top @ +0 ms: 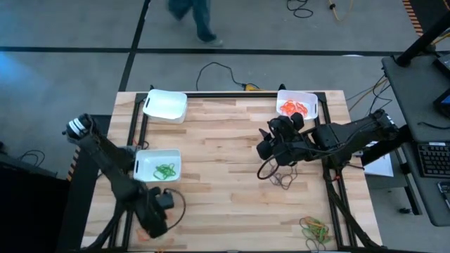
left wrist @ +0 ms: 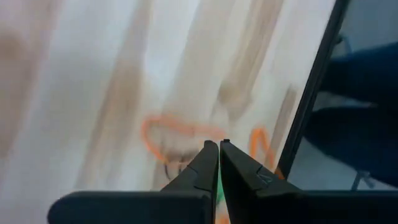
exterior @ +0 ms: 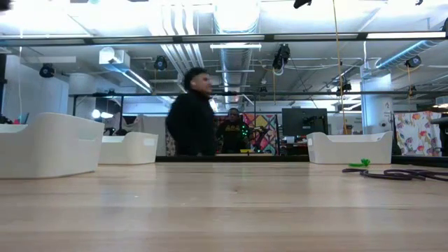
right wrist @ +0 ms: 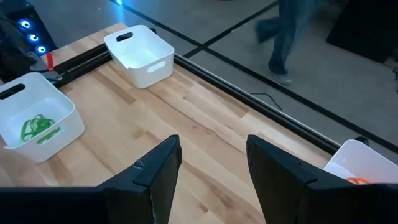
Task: Sort rubber bands into baskets
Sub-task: Put the purple rubber band into the top left white bin
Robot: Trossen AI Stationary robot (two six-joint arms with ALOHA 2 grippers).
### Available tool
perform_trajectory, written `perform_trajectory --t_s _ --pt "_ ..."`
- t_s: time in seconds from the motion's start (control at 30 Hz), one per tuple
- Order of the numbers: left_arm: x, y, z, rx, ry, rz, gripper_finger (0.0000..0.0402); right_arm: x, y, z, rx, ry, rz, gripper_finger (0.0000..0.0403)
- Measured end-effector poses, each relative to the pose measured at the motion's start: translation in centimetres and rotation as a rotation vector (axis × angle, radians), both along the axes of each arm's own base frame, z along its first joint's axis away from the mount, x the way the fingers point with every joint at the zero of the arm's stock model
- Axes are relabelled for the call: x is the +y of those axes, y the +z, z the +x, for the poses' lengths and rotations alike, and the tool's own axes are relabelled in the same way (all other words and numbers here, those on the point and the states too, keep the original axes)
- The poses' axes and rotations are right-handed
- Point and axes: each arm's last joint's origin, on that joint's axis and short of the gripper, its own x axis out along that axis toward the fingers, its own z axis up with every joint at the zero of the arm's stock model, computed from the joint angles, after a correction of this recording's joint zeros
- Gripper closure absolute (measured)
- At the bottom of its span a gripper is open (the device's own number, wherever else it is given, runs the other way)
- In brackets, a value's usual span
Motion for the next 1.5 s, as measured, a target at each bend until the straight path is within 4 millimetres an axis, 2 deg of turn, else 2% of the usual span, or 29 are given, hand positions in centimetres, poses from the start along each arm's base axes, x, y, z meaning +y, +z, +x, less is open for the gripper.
perform_trajectory --t_s 0.17,0.3,0.47,0.6,0.7,0.9,1.07,1.17,1.27,1.5 --pt "2.5 1.3 1.8 -0.079 0.006 0.004 0.0401 0.1 0.0 0.0 0.003 0.013 0.016 0.0225" --pt "2.9 1.4 2.0 -0.038 -0.031 -0.046 0.0401 0.2 -0.1 0.1 0.019 0.049 0.065 0.0225" --pt "1.9 0.0 0.6 0.059 -0.119 -0.057 0.0384 0.3 -0.2 0.1 0.028 0.068 0.09 0.0225" --pt "1.3 -1.6 -0.5 0.15 -0.122 -0.072 0.0345 0.3 -0.3 0.1 0.038 0.075 0.082 0.0225" --pt "0.5 -2.5 -1.1 0.151 -0.175 -0.098 0.0312 0.3 -0.2 0.1 0.049 0.087 0.069 0.0225" --pt "-1.4 -3.9 -1.9 0.168 -0.262 -0.055 0.0263 0.3 -0.2 0.1 0.043 0.091 0.067 0.0225" --pt "-2.3 -5.9 -2.0 0.234 -0.254 0.005 0.0249 0.3 -0.2 0.2 0.043 0.091 0.067 0.0225" --pt "-2.8 -6.6 -1.7 0.254 -0.233 0.003 0.0256 0.3 -0.2 0.2 0.04 0.091 0.068 0.0225" --pt "-3.2 -7.0 -1.4 0.27 -0.225 0.007 0.0278 0.3 -0.2 0.2 0.036 0.091 0.069 0.0225" --pt "-3.3 -7.2 -1.0 0.313 -0.216 -0.011 0.0385 0.3 -0.1 0.2 0.031 0.091 0.069 0.0225"
